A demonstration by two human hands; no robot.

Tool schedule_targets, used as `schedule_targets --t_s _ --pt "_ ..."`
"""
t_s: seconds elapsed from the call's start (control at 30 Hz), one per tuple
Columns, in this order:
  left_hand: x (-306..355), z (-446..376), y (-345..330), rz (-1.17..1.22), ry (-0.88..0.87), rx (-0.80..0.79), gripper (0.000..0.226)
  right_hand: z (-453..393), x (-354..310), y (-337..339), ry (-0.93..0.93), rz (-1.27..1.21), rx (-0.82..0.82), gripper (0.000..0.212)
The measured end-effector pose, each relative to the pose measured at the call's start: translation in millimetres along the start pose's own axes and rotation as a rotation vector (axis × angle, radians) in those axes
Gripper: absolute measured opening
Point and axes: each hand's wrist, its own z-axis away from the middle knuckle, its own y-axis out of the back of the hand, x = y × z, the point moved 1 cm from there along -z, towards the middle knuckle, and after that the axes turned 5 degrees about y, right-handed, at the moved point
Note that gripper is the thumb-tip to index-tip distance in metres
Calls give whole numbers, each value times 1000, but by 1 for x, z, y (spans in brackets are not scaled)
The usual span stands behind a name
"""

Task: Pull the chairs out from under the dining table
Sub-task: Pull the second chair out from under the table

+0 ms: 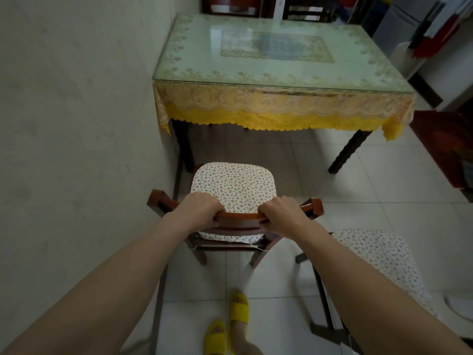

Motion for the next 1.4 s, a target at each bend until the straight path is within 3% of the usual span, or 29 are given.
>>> schedule_targets --t_s 0.73,1.4 --pt "127 148 -37 15 62 -46 12 164 -82 -39 30 1 -8 8" --pt "186 269 -69 -19 -38 -70 19 272 -183 -74 -38 -49 -26 9"
